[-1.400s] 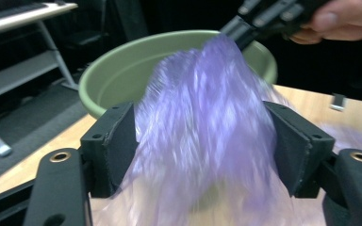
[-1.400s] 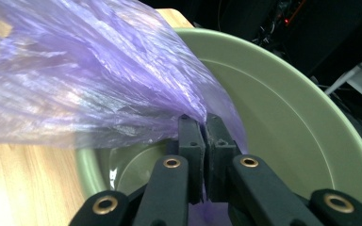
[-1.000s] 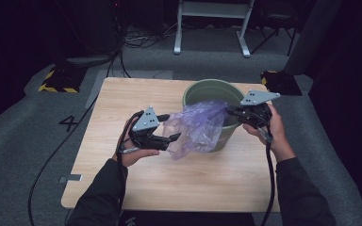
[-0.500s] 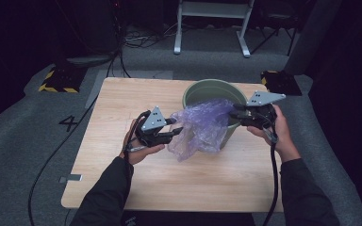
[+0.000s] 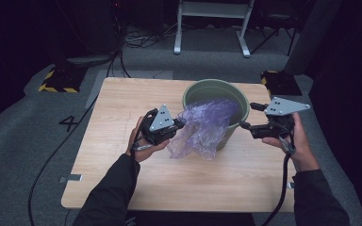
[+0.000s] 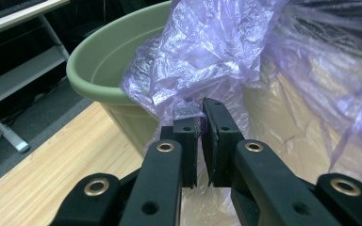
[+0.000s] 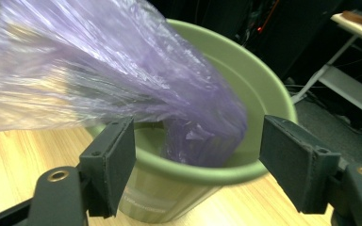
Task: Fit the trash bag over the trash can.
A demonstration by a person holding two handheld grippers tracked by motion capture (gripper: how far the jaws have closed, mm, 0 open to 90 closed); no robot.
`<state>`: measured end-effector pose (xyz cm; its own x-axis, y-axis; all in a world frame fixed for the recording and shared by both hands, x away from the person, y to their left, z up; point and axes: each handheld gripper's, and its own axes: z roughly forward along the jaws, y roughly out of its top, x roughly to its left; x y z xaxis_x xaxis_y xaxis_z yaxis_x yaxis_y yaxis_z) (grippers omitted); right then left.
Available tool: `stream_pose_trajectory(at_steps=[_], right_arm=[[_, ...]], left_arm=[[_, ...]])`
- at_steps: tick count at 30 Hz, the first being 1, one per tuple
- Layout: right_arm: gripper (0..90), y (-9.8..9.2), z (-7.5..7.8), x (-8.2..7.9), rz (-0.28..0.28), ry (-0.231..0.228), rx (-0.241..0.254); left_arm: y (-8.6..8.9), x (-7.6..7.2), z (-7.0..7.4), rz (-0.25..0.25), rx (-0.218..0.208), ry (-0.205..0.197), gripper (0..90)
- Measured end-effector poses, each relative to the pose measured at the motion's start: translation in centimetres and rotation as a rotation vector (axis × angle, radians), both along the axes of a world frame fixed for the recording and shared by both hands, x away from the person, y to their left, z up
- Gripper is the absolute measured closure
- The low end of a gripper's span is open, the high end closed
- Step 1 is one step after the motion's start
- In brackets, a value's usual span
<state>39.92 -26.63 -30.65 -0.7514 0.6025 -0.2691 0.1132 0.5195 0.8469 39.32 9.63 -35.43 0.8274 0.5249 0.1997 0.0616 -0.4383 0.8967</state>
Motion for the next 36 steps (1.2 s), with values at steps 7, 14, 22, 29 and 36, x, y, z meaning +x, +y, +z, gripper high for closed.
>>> stream_pose_trajectory(at_steps=[7, 14, 22, 29, 36], right_arm=[[27.4, -0.4, 0.3, -2.7, 0.029, -0.033, 0.046], [28.0, 0.4, -0.1, -4.1, 0.061, -0.019, 0.08], [28.0, 3.9, -0.6, -6.3, 0.157, -0.007, 0.083], [24.5, 5.7, -0.4, -8.0, 0.178, -0.02, 0.127], [31.3, 7.6, -1.0, -9.1, 0.077, -0.074, 0.06]], left_arm=[[-0.6, -0.2, 0.0, -0.019, 0.008, 0.0, 84.1], [-1.0, -0.4, 0.2, -0.031, 0.02, -0.01, 84.9], [-1.6, -0.6, 0.1, -0.025, 0.023, -0.014, 87.9], [-2.0, -0.8, 0.0, -0.029, 0.031, -0.019, 88.0], [-2.2, -0.8, 0.0, -0.035, 0.035, -0.021, 87.9]])
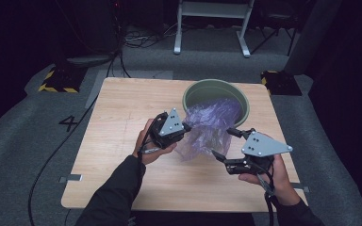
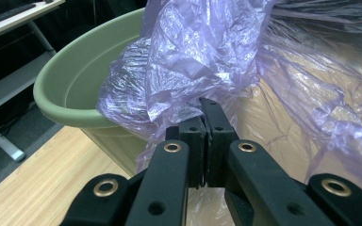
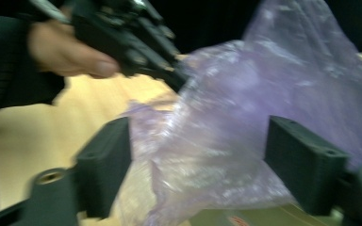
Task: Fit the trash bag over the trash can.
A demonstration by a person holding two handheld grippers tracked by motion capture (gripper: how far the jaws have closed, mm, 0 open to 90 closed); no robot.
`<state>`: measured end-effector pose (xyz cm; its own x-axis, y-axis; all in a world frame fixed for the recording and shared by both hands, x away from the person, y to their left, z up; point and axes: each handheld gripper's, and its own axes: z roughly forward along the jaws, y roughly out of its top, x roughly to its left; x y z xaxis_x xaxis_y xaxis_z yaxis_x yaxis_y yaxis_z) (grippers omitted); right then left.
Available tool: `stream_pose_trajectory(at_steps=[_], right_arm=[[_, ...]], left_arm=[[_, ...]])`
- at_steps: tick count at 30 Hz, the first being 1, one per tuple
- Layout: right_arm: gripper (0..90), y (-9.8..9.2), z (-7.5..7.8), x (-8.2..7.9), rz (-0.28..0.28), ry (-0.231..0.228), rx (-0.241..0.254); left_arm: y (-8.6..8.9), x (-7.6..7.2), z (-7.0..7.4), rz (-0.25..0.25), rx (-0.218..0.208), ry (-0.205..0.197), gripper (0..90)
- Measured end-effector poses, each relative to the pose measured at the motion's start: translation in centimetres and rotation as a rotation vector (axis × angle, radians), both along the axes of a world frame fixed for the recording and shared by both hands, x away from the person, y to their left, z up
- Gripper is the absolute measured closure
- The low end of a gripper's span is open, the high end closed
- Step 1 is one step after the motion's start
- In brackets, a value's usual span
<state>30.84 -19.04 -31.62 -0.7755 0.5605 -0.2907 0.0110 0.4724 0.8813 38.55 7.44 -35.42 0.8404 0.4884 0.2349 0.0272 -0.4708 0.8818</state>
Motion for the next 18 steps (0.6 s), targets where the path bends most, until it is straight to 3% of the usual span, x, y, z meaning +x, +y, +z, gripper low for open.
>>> stream_pose_trajectory(at_steps=[2, 3, 4, 5, 6, 7, 11, 13, 18], right_arm=[[53.9, -0.5, -0.1, 0.5, -0.079, -0.018, 0.001], [53.9, -0.5, -0.1, 0.5, -0.079, -0.018, 0.001], [59.5, -0.9, -0.2, 0.8, -0.1, -0.018, -0.009], [72.8, -1.9, -0.5, 1.7, -0.167, -0.002, -0.007], [72.8, -1.9, -0.5, 1.7, -0.167, -0.002, -0.007], [82.7, -3.0, -0.8, 2.5, -0.202, 0.014, 0.017], [87.9, -4.6, -1.4, 3.8, -0.237, 0.052, 0.054], [89.2, -5.7, -2.1, 4.4, -0.272, 0.07, 0.049], [89.2, -7.6, -3.2, 5.1, -0.291, 0.115, 0.078]], left_arm=[[0.0, 0.0, 0.0, -0.001, 0.003, 0.001, 87.8], [0.1, 0.1, 0.0, 0.001, 0.002, 0.005, 87.8], [0.2, 0.2, -0.1, 0.004, -0.001, 0.009, 87.7], [0.4, 0.4, -0.2, 0.007, -0.001, 0.016, 87.6], [0.4, 0.4, -0.2, 0.007, -0.001, 0.016, 87.6], [0.6, 0.6, -0.4, 0.012, -0.001, 0.024, 87.6], [0.8, 0.9, -0.7, 0.022, 0.004, 0.033, 87.6], [0.9, 1.1, -0.9, 0.03, 0.006, 0.039, 87.6], [1.5, 1.7, -1.5, 0.051, -0.001, 0.057, 87.6]])
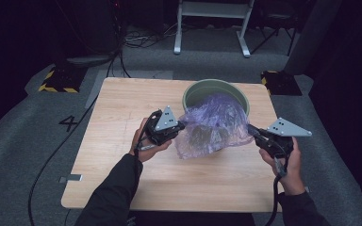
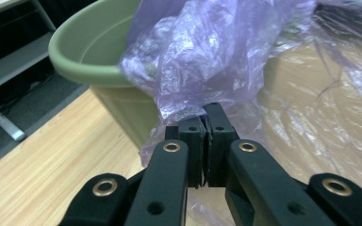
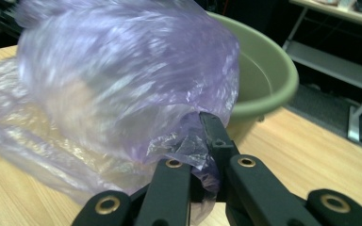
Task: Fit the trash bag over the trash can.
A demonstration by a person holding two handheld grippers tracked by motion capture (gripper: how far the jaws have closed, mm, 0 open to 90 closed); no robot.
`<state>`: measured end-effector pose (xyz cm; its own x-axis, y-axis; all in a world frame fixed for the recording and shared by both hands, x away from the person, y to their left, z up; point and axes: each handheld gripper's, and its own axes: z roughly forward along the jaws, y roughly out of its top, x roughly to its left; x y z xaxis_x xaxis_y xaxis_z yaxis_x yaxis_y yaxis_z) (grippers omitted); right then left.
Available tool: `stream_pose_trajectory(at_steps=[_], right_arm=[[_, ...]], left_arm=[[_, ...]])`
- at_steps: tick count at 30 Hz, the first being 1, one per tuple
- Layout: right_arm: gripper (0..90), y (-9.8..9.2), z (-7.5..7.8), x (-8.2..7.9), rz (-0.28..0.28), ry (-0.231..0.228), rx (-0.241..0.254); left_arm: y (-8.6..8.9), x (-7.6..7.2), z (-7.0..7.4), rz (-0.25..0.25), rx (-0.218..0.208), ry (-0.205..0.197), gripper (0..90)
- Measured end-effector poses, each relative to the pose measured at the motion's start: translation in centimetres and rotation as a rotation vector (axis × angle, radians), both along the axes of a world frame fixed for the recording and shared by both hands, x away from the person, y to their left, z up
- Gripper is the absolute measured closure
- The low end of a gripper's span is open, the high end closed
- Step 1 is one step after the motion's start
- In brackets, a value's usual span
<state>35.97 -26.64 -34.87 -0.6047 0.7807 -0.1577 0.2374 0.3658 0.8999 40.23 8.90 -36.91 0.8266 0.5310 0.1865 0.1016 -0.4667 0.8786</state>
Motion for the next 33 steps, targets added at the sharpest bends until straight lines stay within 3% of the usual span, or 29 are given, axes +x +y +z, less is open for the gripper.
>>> stream_pose_trajectory(at_steps=[5, 16, 17, 18, 19, 21, 23, 24, 25, 27, 28, 29, 30, 31, 33], right_arm=[[89.2, -1.0, -1.1, 0.6, -0.023, 0.027, -0.008], [87.6, -3.7, -3.4, 2.3, -0.093, 0.069, 0.0], [75.4, -3.9, -3.5, 2.4, -0.075, 0.056, 0.01], [75.4, -3.9, -3.5, 2.4, -0.075, 0.056, 0.01], [67.5, -3.9, -3.5, 2.4, -0.072, 0.05, 0.002], [46.1, -3.7, -3.2, 1.8, -0.036, 0.002, -0.023], [37.4, -3.3, -2.9, 1.1, -0.013, -0.042, -0.054], [37.4, -3.3, -2.9, 1.1, -0.013, -0.042, -0.054], [32.2, -3.0, -2.6, 0.4, 0.021, -0.084, -0.082], [29.8, -2.9, -2.5, -0.1, 0.038, -0.11, -0.089], [29.4, -2.7, -2.3, -0.5, 0.05, -0.137, -0.097], [27.3, -2.4, -1.8, -1.3, 0.045, -0.2, -0.132], [27.3, -2.4, -1.8, -1.3, 0.045, -0.2, -0.132], [26.9, -2.2, -1.3, -1.8, 0.058, -0.245, -0.151], [28.1, -2.2, -1.0, -2.1, 0.071, -0.268, -0.147]], left_arm=[[0.4, 0.6, -0.6, 0.029, 0.025, 0.002, 87.6], [1.4, 2.7, -1.6, 0.104, 0.016, 0.031, 87.6], [1.4, 2.7, -1.7, 0.108, 0.011, 0.032, 86.6], [1.4, 2.7, -1.7, 0.108, 0.011, 0.032, 86.2], [1.4, 2.7, -1.7, 0.105, 0.008, 0.029, 86.2], [1.5, 2.2, -1.4, 0.103, 0.0, 0.012, 81.0], [1.5, 1.8, -1.2, 0.103, -0.004, 0.001, 72.2], [1.5, 1.8, -1.2, 0.103, -0.004, 0.001, 65.9], [1.6, 1.6, -1.0, 0.094, -0.01, -0.003, 60.9], [1.8, 1.2, -0.7, 0.069, -0.029, -0.004, 56.1], [1.9, 1.0, -0.5, 0.058, -0.041, 0.0, 47.7], [2.0, 0.8, -0.4, 0.052, -0.054, 0.002, 38.6], [2.1, 0.7, -0.2, 0.05, -0.059, -0.002, 38.6], [2.3, 0.4, 0.1, 0.034, -0.076, -0.01, 35.5], [2.3, 0.2, 0.3, 0.019, -0.076, -0.014, 35.6]])
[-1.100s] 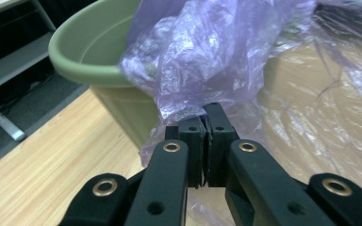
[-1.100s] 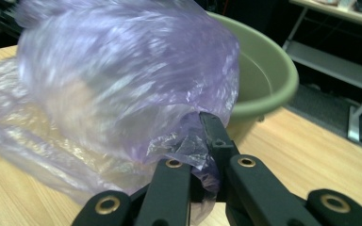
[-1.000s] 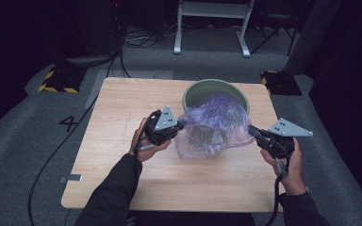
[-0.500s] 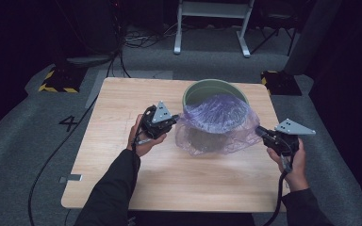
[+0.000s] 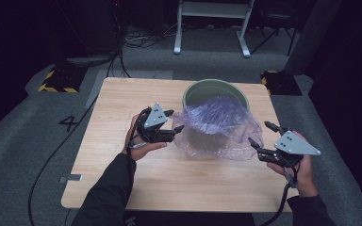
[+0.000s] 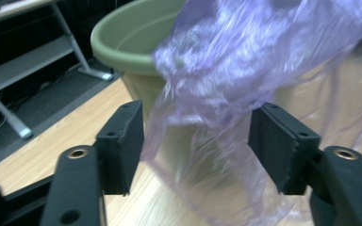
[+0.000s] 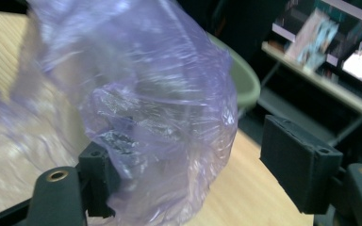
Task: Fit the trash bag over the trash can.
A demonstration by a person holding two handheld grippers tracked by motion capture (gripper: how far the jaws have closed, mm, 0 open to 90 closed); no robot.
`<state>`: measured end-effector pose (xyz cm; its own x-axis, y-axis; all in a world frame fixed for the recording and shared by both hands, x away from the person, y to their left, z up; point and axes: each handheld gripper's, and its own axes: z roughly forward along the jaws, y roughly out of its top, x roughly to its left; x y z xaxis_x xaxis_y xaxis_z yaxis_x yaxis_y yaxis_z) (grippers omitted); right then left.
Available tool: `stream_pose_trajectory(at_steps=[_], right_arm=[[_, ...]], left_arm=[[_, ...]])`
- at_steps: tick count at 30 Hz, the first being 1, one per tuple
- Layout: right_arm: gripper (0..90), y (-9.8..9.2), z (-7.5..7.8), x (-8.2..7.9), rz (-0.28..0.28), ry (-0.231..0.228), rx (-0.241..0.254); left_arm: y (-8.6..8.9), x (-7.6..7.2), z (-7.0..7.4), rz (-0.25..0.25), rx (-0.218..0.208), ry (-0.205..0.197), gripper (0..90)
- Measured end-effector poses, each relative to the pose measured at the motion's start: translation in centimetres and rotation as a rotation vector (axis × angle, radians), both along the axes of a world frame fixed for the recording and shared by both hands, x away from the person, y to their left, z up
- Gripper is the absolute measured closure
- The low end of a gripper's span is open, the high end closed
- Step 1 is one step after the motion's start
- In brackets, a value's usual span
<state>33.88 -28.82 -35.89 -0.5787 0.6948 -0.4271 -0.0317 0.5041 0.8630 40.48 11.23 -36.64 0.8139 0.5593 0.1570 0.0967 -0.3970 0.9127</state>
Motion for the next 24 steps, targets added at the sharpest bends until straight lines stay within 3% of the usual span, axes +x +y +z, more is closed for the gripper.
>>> stream_pose_trajectory(at_steps=[2, 4, 6, 7, 9, 10, 12, 17, 21, 22, 23, 24], right_arm=[[34.0, 0.0, 0.6, -0.2, 0.051, -0.013, 0.019], [41.6, 0.0, 1.0, -0.1, 0.063, -0.021, 0.045], [52.6, -0.3, 1.6, 0.4, 0.086, -0.005, 0.095], [52.6, -0.3, 1.6, 0.4, 0.086, -0.005, 0.095], [67.5, -0.7, 2.1, 1.1, 0.111, 0.034, 0.159], [67.5, -0.7, 2.1, 1.1, 0.111, 0.034, 0.159], [79.9, -1.2, 2.6, 2.2, 0.071, 0.048, 0.204], [85.7, -1.2, 2.8, 3.6, 0.041, 0.08, 0.227], [88.7, -1.4, 2.8, 5.6, -0.012, 0.144, 0.238], [89.1, -1.5, 2.6, 6.6, -0.052, 0.173, 0.238], [89.1, -1.5, 2.6, 6.6, -0.052, 0.173, 0.238], [89.5, -1.7, 2.4, 7.6, -0.081, 0.218, 0.246]], left_arm=[[0.0, -0.1, 0.5, -0.024, 0.011, -0.012, 41.9], [0.0, 0.0, 1.0, -0.031, 0.019, -0.016, 45.5], [0.1, 0.3, 1.6, -0.038, 0.011, -0.022, 49.9], [0.2, 0.4, 1.8, -0.04, 0.011, -0.02, 49.9], [0.1, 1.0, 2.3, -0.028, 0.003, -0.027, 57.5], [0.1, 1.0, 2.3, -0.028, 0.003, -0.027, 62.3], [-0.1, 1.4, 2.6, -0.022, 0.011, -0.034, 67.5], [-0.9, 2.2, 2.9, 0.009, 0.014, -0.037, 76.6], [-1.3, 3.6, 2.8, 0.033, 0.015, 0.006, 79.8], [-1.5, 4.4, 2.6, 0.052, 0.017, 0.022, 79.8], [-1.5, 4.4, 2.6, 0.052, 0.017, 0.022, 79.8], [-1.6, 4.8, 2.6, 0.056, 0.019, 0.032, 80.0]])
